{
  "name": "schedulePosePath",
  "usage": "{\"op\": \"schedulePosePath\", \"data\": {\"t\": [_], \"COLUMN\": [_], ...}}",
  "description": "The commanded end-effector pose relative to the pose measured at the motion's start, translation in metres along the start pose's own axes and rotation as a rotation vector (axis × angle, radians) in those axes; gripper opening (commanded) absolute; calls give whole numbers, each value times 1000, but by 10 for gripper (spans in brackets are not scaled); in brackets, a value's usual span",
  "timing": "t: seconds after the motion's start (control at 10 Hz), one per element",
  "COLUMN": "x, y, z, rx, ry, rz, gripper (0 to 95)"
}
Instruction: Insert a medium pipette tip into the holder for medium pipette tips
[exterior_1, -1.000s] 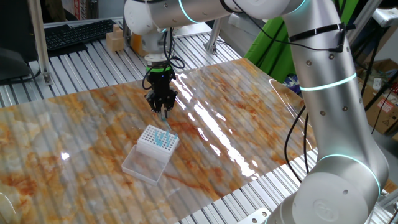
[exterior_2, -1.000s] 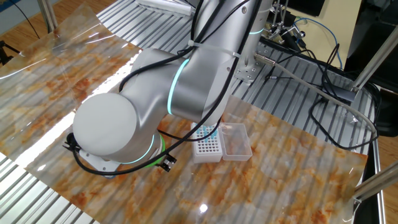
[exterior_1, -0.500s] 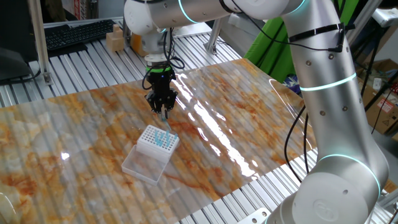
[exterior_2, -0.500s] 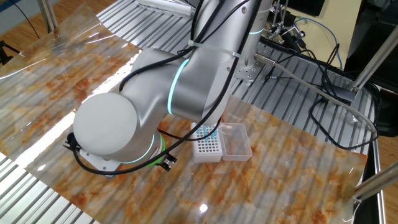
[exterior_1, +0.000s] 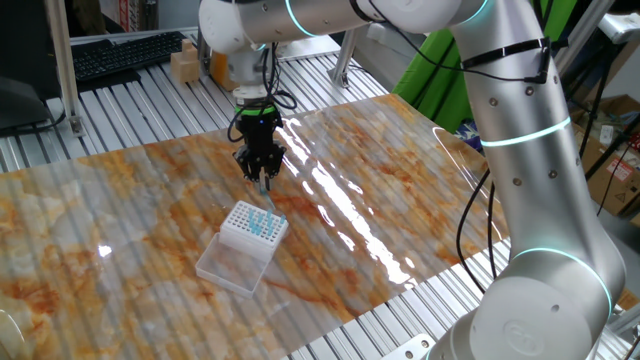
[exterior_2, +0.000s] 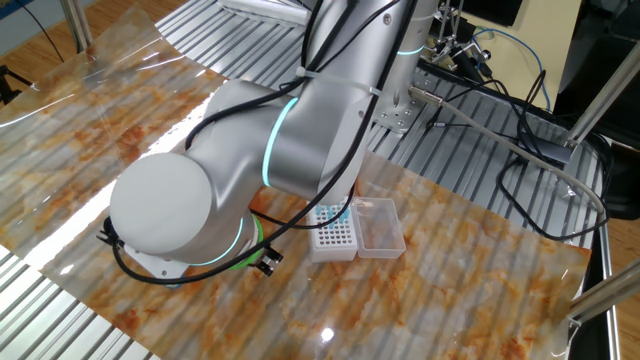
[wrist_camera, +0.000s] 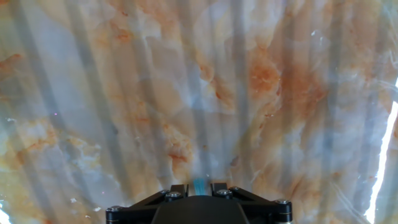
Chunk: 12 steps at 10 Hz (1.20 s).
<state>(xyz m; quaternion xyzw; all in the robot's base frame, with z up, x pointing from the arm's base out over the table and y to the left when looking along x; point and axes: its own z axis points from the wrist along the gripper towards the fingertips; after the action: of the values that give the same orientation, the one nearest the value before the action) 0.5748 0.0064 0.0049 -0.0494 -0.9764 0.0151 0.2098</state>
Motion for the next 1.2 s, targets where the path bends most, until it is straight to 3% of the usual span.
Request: {"op": "schedulePosePath", "data": {"t": [0.1, 1.2], "x": [1, 1], "y": [0, 0], "z": [0, 0], "rx": [-2, -7], "ry": [-1, 23], "rz": [0, 2], "gripper": [190, 190]}}
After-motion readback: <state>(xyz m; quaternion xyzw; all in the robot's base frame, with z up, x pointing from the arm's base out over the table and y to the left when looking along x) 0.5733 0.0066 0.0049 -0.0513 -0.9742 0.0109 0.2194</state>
